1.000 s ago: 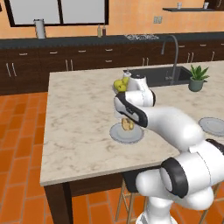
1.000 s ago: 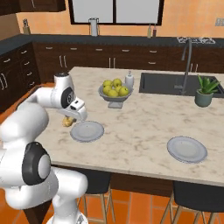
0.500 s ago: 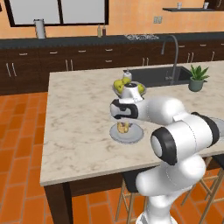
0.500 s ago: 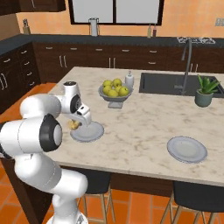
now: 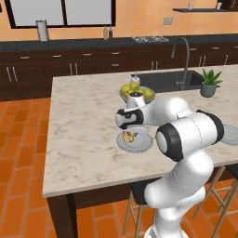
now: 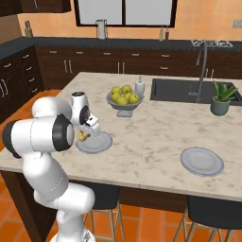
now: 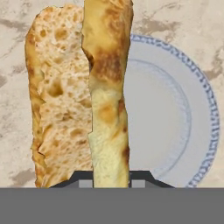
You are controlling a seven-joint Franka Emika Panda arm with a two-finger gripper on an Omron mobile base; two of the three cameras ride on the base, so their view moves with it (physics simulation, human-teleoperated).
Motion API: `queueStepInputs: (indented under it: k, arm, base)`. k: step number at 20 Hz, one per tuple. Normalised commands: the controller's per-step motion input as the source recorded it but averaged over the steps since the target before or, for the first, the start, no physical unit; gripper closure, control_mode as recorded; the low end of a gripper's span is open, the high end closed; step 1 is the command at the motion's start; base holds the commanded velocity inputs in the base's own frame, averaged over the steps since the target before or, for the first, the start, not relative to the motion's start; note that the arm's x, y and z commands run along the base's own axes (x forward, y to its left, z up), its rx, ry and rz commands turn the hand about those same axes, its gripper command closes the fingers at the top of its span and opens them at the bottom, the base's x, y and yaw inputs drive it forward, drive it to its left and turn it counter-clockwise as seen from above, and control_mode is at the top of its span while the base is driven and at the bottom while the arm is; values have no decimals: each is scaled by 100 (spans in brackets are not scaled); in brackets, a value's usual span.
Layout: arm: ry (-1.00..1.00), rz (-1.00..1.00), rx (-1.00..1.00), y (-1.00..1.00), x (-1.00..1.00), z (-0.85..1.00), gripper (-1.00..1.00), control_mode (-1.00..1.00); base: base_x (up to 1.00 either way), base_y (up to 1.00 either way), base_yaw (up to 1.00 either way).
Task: Place one bun and one sausage from the bowl on each plate.
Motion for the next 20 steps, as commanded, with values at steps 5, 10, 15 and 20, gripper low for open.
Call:
queueStepInputs:
  k: [5, 10, 15, 20]
  arm:
    - [0, 0, 0, 0, 7, -38, -100, -100]
    - [-2, 0, 0, 0, 0, -7, -100, -100]
    - [-1, 0, 0, 0, 0, 0, -100, -100]
    - [1, -4, -1, -5, 0, 1, -100, -100]
  base:
    - [0, 0, 0]
    - [0, 0, 0]
    - [0, 0, 0]
    - [0, 0, 0]
